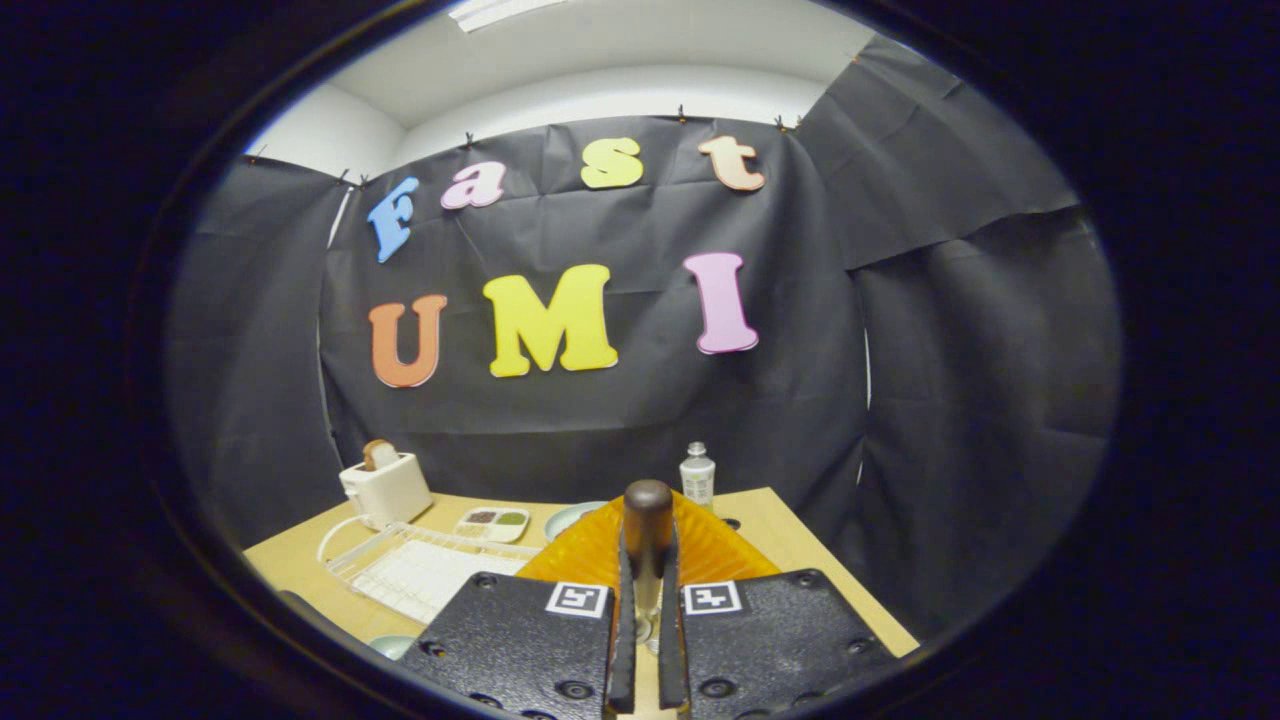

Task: Take the plate from the dish rack, then take the spoon from the basket and place it into the plate.

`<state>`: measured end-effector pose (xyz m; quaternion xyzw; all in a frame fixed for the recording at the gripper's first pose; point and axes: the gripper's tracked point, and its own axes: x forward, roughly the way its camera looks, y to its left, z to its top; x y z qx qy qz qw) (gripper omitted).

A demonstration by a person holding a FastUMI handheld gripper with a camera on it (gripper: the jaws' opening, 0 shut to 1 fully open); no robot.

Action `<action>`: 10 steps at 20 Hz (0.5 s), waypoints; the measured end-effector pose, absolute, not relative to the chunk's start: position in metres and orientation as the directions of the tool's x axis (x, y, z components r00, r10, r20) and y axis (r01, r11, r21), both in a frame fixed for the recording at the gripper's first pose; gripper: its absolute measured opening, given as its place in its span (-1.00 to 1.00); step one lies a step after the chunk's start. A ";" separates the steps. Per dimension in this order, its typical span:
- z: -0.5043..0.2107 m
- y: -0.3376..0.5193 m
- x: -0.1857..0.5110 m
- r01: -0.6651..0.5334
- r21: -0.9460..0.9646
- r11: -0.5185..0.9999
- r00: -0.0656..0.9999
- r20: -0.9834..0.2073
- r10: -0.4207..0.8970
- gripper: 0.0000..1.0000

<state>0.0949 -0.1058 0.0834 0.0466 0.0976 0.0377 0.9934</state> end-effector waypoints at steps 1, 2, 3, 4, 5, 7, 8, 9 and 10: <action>0.087 -0.094 0.088 -0.081 0.093 0.992 0.978 -0.185 0.097 -0.72; 0.086 -0.082 0.080 -0.099 0.082 0.992 0.977 -0.183 0.113 -0.72; 0.084 -0.067 0.073 -0.126 0.073 0.989 0.973 -0.185 0.137 -0.72; 0.079 -0.050 0.065 -0.154 0.071 0.986 0.968 -0.191 0.165 -0.72; 0.073 -0.033 0.057 -0.189 0.071 0.979 0.959 -0.203 0.199 -0.72; 0.059 -0.001 0.042 -0.255 0.066 0.965 0.937 -0.229 0.263 -0.72; 0.047 0.013 0.035 -0.286 0.056 0.956 0.923 -0.252 0.291 -0.72; 0.039 0.026 0.028 -0.314 0.054 0.948 0.911 -0.265 0.317 -0.72; 0.030 0.040 0.023 -0.338 0.061 0.939 0.900 -0.271 0.342 -0.72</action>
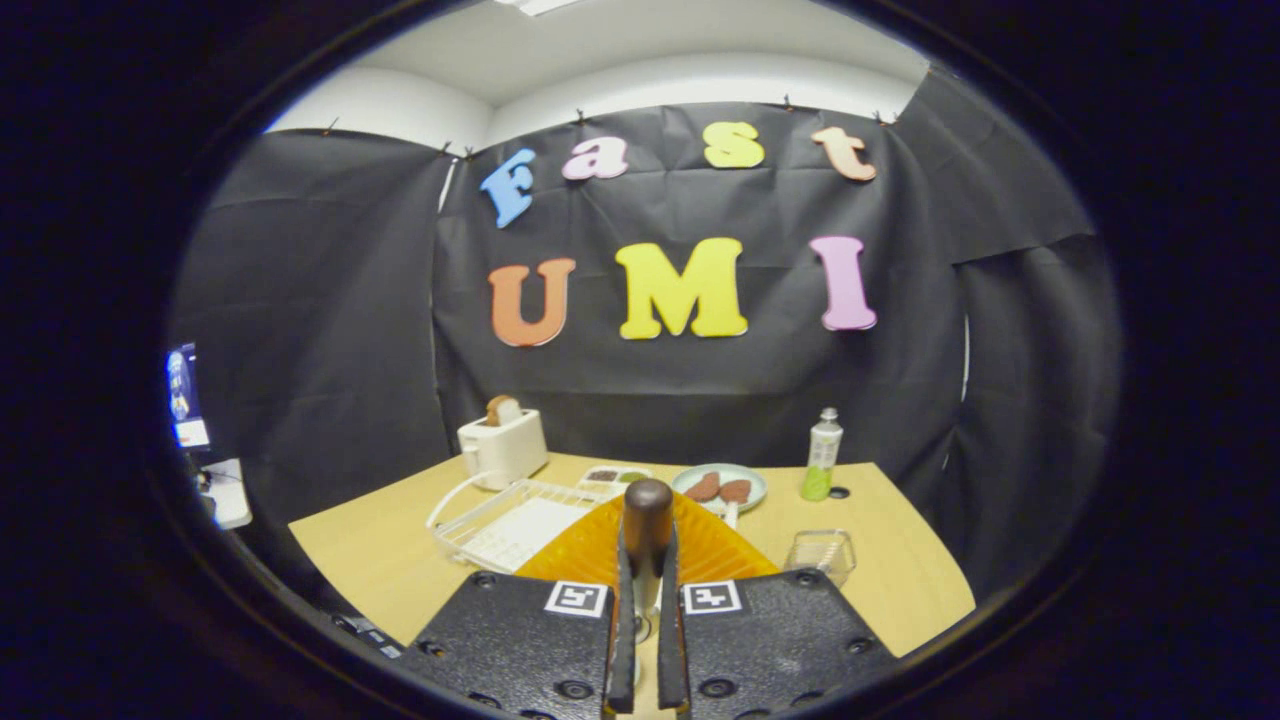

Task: Take the plate from the dish rack, then take the spoon from the basket and place it into the plate.

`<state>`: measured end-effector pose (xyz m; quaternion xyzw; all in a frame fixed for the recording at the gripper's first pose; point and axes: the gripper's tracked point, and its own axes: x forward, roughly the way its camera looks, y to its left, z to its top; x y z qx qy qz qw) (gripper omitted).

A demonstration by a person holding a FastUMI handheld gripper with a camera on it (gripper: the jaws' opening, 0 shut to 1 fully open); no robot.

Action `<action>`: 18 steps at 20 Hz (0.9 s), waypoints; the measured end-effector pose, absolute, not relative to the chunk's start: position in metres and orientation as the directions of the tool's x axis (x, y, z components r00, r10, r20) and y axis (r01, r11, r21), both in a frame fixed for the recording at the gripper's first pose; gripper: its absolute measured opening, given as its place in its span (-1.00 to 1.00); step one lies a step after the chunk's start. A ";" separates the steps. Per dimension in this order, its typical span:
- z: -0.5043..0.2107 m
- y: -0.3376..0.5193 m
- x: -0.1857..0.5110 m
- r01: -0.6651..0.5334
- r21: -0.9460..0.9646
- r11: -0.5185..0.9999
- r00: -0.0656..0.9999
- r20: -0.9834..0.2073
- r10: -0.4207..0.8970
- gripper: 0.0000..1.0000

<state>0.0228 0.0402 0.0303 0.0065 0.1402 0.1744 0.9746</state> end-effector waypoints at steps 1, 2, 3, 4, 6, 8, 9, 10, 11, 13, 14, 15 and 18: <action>0.022 0.052 0.019 -0.358 0.073 0.931 0.889 -0.277 0.364 -0.72; 0.012 0.061 0.016 -0.372 0.085 0.924 0.880 -0.285 0.380 -0.72; 0.001 0.069 0.012 -0.383 0.092 0.919 0.870 -0.299 0.392 -0.72; -0.010 0.078 0.009 -0.393 0.095 0.915 0.861 -0.311 0.402 -0.72; -0.035 0.091 0.004 -0.407 0.100 0.908 0.841 -0.346 0.415 -0.72; -0.055 0.102 0.002 -0.418 0.118 0.901 0.817 -0.384 0.430 -0.72; -0.063 0.105 0.002 -0.418 0.130 0.899 0.809 -0.397 0.433 -0.72; -0.069 0.108 0.002 -0.414 0.144 0.899 0.805 -0.404 0.435 -0.72; -0.074 0.111 0.003 -0.409 0.159 0.899 0.803 -0.406 0.437 -0.72; -0.082 0.118 0.002 -0.406 0.175 0.897 0.801 -0.404 0.441 -0.72; -0.086 0.120 0.002 -0.404 0.179 0.897 0.803 -0.400 0.441 -0.72; -0.087 0.124 0.002 -0.402 0.185 0.897 0.807 -0.390 0.442 -0.72; -0.095 0.134 0.001 -0.403 0.210 0.891 0.806 -0.378 0.455 -0.72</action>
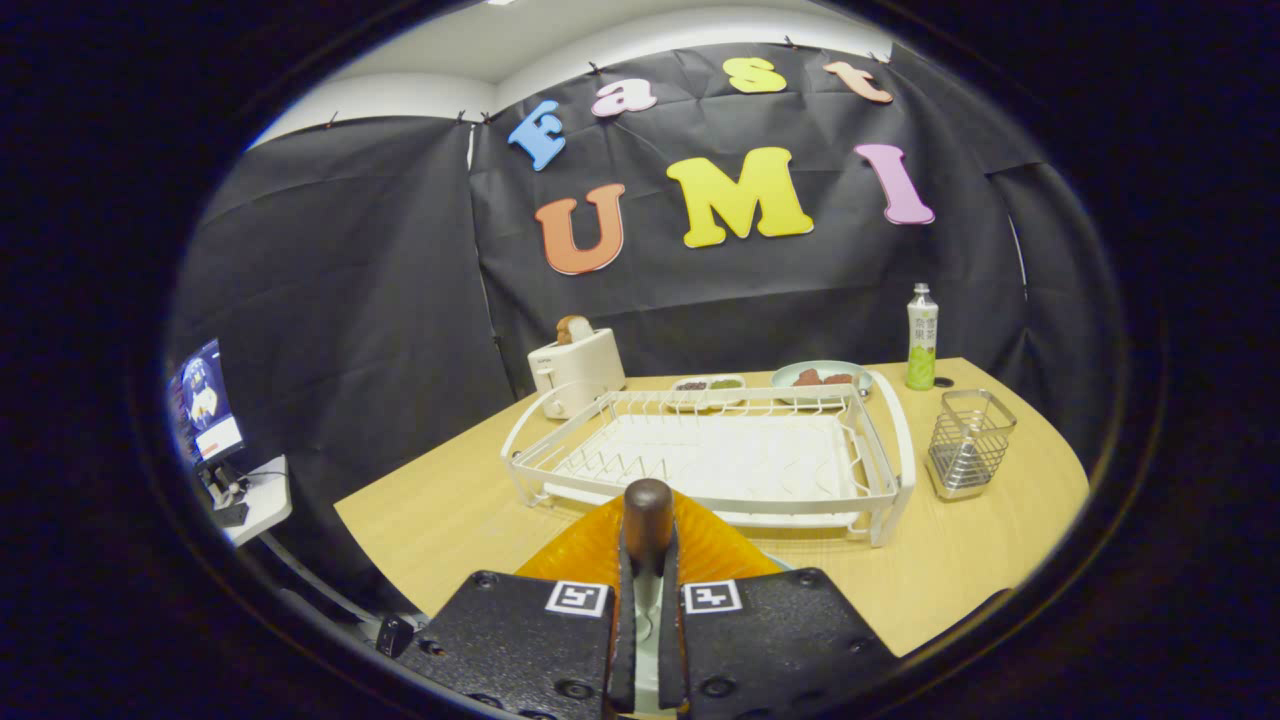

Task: Take the plate from the dish rack, then take the spoon from the basket and place it into the plate.

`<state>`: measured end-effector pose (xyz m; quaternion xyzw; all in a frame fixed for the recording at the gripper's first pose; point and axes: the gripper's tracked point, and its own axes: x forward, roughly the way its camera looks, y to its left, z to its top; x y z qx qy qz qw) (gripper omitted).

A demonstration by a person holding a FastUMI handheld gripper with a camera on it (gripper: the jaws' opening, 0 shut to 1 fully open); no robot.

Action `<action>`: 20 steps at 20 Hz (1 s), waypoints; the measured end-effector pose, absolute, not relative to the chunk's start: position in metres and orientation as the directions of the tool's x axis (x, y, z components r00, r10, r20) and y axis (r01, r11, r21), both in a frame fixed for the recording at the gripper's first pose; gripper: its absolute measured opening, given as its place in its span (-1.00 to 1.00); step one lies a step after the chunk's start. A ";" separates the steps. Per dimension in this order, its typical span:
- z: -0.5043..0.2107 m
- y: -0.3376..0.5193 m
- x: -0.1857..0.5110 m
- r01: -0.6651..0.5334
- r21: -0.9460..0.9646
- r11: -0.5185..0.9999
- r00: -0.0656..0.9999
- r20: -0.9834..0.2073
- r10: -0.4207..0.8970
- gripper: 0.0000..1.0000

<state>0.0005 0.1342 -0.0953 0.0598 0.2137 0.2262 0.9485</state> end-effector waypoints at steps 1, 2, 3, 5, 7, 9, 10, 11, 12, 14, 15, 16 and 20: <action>-0.098 0.137 0.001 -0.405 0.215 0.888 0.803 -0.381 0.459 -0.72; -0.100 0.139 0.001 -0.406 0.214 0.888 0.802 -0.383 0.459 -0.72; -0.101 0.139 0.001 -0.403 0.205 0.892 0.806 -0.383 0.452 -0.71; -0.101 0.140 0.001 -0.400 0.197 0.895 0.811 -0.379 0.446 -0.69; -0.104 0.139 0.000 -0.389 0.184 0.903 0.819 -0.379 0.430 -0.62; -0.097 0.127 0.006 -0.364 0.130 0.922 0.849 -0.360 0.386 -0.39; -0.093 0.122 0.007 -0.353 0.110 0.929 0.863 -0.345 0.369 -0.19; -0.088 0.119 0.007 -0.343 0.095 0.934 0.877 -0.325 0.355 0.02; -0.084 0.112 0.007 -0.327 0.080 0.942 0.891 -0.305 0.335 0.22; -0.074 0.103 0.008 -0.311 0.056 0.949 0.910 -0.270 0.314 0.64; -0.070 0.098 0.009 -0.299 0.046 0.953 0.919 -0.256 0.301 0.84; -0.065 0.094 0.009 -0.288 0.035 0.957 0.927 -0.242 0.288 1.00; -0.040 0.073 0.012 -0.227 0.007 0.974 0.956 -0.192 0.224 1.00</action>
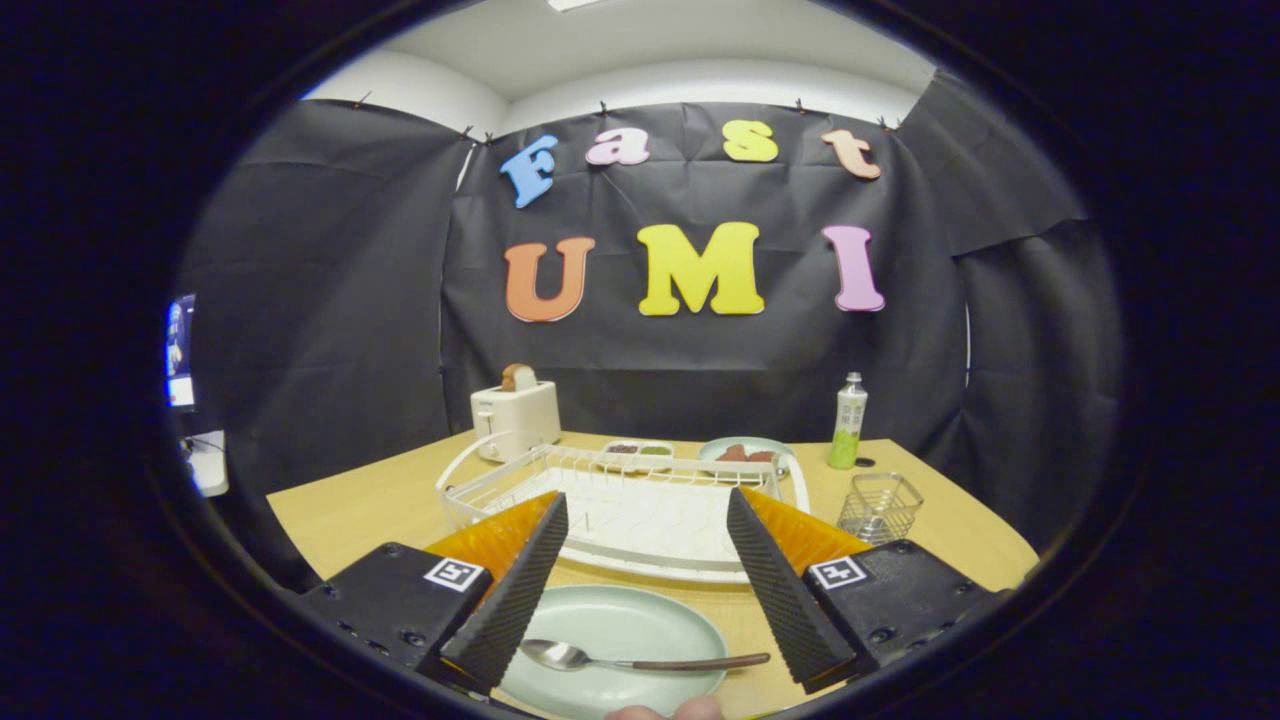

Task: Take the plate from the dish rack, then take the spoon from the basket and place it into the plate.

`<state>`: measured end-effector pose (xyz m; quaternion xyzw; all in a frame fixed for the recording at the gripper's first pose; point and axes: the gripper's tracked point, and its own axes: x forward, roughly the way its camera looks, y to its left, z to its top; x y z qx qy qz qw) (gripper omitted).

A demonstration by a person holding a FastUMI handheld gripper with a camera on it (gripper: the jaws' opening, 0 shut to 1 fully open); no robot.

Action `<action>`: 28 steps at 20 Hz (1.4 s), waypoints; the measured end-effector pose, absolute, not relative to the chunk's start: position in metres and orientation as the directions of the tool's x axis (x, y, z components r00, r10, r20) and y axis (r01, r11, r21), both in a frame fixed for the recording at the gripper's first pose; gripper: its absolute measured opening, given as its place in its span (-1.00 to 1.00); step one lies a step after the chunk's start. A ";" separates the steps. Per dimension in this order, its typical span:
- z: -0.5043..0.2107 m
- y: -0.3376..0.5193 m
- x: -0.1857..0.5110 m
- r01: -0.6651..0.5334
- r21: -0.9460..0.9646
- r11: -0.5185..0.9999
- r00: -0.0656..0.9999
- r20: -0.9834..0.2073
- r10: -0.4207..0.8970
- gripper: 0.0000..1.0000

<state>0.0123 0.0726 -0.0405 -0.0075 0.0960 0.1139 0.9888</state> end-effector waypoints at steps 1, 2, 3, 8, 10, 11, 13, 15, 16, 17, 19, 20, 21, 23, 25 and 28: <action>-0.033 0.067 0.013 -0.205 -0.002 0.979 0.963 -0.177 0.202 1.00; -0.027 0.062 0.013 -0.187 -0.008 0.982 0.970 -0.162 0.183 1.00; -0.019 0.057 0.013 -0.169 -0.015 0.985 0.976 -0.144 0.166 1.00; 0.013 0.043 0.002 -0.104 -0.040 0.994 0.994 -0.049 0.102 1.00; 0.023 0.039 -0.005 -0.077 -0.047 0.996 0.997 -0.001 0.077 1.00; 0.028 0.038 -0.009 -0.065 -0.045 0.997 0.997 0.025 0.067 1.00; 0.032 0.041 -0.017 -0.055 -0.047 0.997 0.997 0.058 0.058 1.00; 0.032 0.046 -0.025 -0.057 -0.029 0.998 0.995 0.076 0.059 1.00; 0.032 0.049 -0.027 -0.059 -0.015 0.998 0.995 0.083 0.060 1.00; 0.031 0.051 -0.028 -0.057 -0.005 0.998 0.994 0.090 0.058 1.00; 0.031 0.053 -0.026 -0.045 -0.005 0.999 0.993 0.107 0.045 1.00; 0.028 0.053 -0.026 -0.036 -0.019 0.999 0.994 0.107 0.038 1.00; 0.028 0.055 -0.027 -0.031 -0.025 0.999 0.993 0.113 0.034 1.00; 0.027 0.062 -0.027 -0.041 -0.022 0.999 0.992 0.119 0.043 1.00; 0.022 0.070 -0.026 -0.053 -0.010 0.999 0.992 0.115 0.054 1.00; 0.015 0.079 -0.027 -0.080 0.006 0.997 0.993 0.088 0.079 1.00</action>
